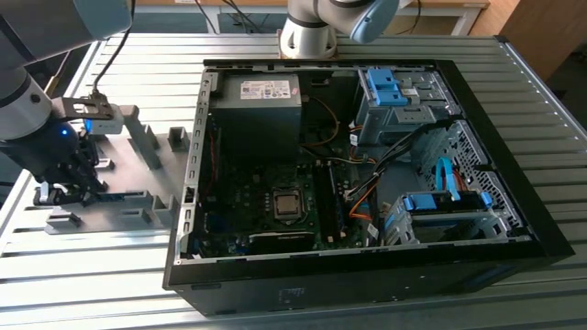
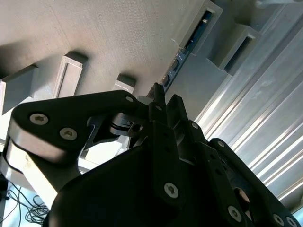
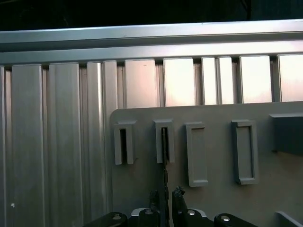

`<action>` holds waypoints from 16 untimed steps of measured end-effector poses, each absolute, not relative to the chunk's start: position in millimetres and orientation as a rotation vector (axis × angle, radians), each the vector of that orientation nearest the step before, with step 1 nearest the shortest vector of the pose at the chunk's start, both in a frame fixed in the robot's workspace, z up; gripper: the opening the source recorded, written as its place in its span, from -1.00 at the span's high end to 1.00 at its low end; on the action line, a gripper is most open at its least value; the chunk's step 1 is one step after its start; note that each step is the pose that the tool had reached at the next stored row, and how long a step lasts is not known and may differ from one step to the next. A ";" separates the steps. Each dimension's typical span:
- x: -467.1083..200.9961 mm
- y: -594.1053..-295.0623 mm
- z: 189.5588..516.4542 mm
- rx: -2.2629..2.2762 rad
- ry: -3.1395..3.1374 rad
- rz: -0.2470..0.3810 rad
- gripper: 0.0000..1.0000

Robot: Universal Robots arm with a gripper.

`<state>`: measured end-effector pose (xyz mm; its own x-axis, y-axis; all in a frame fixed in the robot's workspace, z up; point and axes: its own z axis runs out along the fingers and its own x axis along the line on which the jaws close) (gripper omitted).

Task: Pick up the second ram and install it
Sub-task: 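Pick up the second ram and move it above second insertion slot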

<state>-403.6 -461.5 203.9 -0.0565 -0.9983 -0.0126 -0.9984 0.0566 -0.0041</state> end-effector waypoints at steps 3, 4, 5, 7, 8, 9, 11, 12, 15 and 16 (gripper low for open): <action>-403.7 -461.5 201.5 -2.153 2.272 0.009 0.50; -403.7 -461.5 200.8 -2.157 2.268 0.009 0.50; -403.7 -461.6 200.1 -2.161 2.264 0.009 0.50; -403.7 -461.5 199.0 -2.169 2.257 0.009 0.50; -403.7 -461.3 198.5 -2.170 2.255 0.009 0.50; -403.7 -461.0 198.0 -2.171 2.254 0.009 0.50; -403.7 -460.6 196.5 -2.171 2.253 0.010 0.50; -403.7 -460.4 195.8 -2.171 2.253 0.010 0.50; -403.7 -459.7 193.7 -2.171 2.253 0.011 0.50; -403.7 -459.5 193.1 -2.171 2.253 0.011 0.50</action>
<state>-403.7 -459.5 193.1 -0.0369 -0.9992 -0.0140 -0.9993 0.0370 -0.0039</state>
